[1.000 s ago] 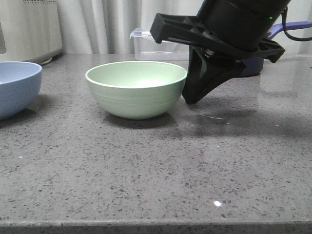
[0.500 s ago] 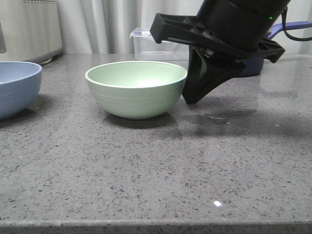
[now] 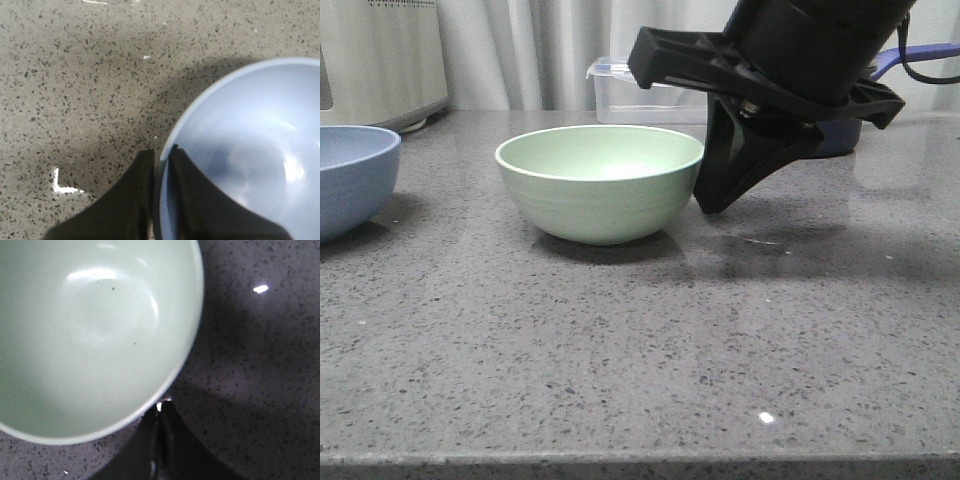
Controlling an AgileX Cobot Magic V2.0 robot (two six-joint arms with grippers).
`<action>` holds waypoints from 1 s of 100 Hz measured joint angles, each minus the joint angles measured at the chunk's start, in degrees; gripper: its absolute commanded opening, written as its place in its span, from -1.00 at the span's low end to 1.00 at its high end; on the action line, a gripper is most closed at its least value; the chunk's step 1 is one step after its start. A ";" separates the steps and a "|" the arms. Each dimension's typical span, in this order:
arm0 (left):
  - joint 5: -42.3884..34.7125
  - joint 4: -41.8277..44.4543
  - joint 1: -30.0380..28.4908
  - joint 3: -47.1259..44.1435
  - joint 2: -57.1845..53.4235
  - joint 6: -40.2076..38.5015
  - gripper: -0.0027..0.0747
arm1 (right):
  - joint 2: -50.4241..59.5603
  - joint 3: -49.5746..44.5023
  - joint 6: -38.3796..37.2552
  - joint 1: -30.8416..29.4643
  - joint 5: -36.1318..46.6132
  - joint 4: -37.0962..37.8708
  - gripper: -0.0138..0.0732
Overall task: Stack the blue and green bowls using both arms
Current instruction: 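Lower the left gripper onto the light blue bowl rim and grasp, then lift the light blue bowl with the left gripper over the green bowl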
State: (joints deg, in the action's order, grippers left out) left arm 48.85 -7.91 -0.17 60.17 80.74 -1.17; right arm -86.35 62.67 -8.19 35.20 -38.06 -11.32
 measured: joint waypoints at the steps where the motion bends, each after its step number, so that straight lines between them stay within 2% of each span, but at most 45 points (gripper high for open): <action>1: 0.00 0.00 0.00 0.00 0.00 0.00 -0.98 | 0.00 0.00 0.00 0.00 0.00 0.00 -0.87; 25: 1.51 -0.44 0.00 1.19 0.00 -0.13 -0.98 | 0.00 0.00 0.00 0.00 0.00 0.00 -0.87; 43: 5.19 -0.94 1.11 6.89 0.13 -0.01 -0.98 | 0.00 0.00 0.00 0.00 0.00 0.00 -0.87; 79: 14.58 -2.10 12.31 24.61 5.92 0.48 -0.98 | 0.00 0.00 0.00 0.00 0.00 -0.10 -0.87; 100: 17.68 -2.23 18.81 31.21 11.57 0.56 -0.98 | 0.00 0.00 0.00 0.00 0.00 -0.10 -0.87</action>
State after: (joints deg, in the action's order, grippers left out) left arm 66.53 -10.14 18.63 91.38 92.30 -0.61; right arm -86.35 62.67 -8.19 35.20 -38.06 -11.42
